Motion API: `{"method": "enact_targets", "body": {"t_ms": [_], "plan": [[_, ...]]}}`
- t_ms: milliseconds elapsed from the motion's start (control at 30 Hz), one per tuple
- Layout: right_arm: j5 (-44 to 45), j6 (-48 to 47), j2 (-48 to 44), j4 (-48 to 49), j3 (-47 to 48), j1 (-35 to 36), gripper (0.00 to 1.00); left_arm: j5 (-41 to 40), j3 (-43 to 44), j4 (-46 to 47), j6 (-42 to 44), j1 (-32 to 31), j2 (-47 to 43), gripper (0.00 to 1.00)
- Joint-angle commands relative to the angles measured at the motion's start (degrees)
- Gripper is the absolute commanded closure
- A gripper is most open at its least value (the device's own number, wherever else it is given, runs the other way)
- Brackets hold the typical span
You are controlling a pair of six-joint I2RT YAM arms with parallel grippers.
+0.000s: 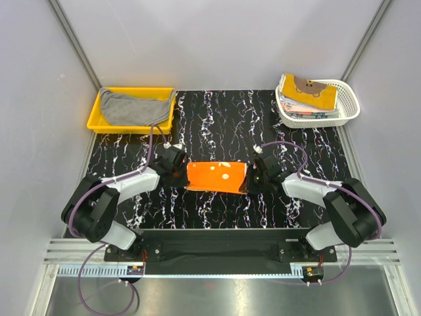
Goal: Fold and stack the towels
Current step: Fold the towel
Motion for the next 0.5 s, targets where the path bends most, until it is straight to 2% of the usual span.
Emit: {"method": "enact_targets", "body": {"t_ms": [0,233,300,467], "plan": [[2.07,0.35,-4.48,-2.06,1.44,0.34,0.74,-0.13,0.29,-0.4,0.54,-0.18,-1.53,0.98],[8.04,-1.5,-13.54,-11.12,6.19,0.25,0.68,-0.48,8.97,-9.54,4.49,-0.35,-5.93,0.93],[11.3,-3.42,-13.11,-12.79,7.94,0.16,0.64,-0.39,10.92,-11.22,5.02,-0.88,-6.11,0.92],[11.65,-5.28,-7.66,-11.4,10.41,-0.27,0.55,2.41,15.93,-10.44,5.11,-3.51,-2.09,0.91]]}}
